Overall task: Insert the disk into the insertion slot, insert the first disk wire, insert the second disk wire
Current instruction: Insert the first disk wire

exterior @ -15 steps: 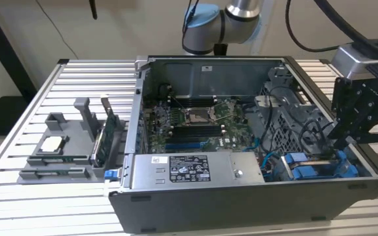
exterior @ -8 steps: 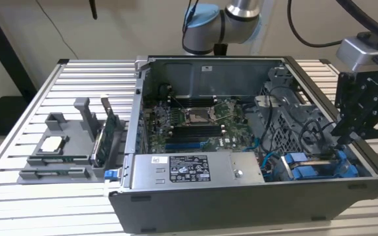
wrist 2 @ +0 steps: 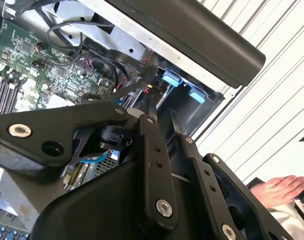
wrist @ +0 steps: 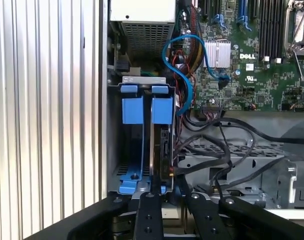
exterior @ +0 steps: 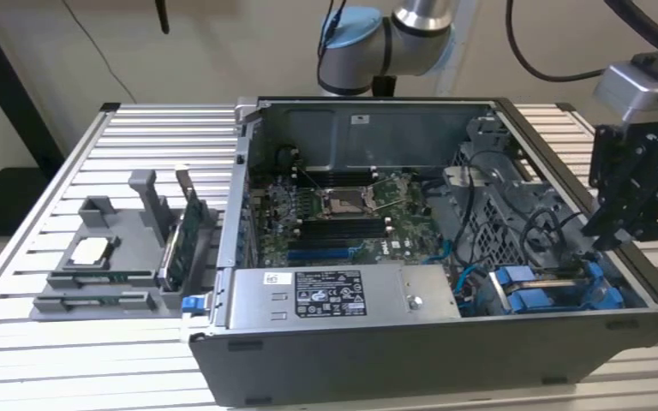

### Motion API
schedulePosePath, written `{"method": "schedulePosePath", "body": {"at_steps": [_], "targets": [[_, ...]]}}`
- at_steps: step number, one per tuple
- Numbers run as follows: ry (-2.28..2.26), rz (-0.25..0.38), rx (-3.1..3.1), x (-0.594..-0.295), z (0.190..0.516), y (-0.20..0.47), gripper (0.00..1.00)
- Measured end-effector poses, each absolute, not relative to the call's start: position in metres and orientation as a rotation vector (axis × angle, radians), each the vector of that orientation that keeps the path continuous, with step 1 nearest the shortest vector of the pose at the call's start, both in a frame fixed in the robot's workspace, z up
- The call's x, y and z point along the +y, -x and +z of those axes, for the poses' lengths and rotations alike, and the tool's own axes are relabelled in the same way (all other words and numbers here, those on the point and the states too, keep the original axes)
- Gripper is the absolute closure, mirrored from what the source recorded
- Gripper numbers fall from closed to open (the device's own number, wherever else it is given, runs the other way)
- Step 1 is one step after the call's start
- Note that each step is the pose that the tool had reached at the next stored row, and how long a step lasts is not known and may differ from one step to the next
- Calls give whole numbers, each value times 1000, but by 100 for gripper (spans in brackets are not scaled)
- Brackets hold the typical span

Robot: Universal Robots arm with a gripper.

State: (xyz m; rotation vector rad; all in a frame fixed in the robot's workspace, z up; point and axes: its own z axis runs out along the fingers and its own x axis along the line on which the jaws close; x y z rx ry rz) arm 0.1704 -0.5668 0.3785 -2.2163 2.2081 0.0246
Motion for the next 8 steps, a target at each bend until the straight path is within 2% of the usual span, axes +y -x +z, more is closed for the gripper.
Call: {"method": "schedulePosePath", "body": {"at_steps": [8], "targets": [[2220, 32, 2212, -566, 381, -179, 74]]}}
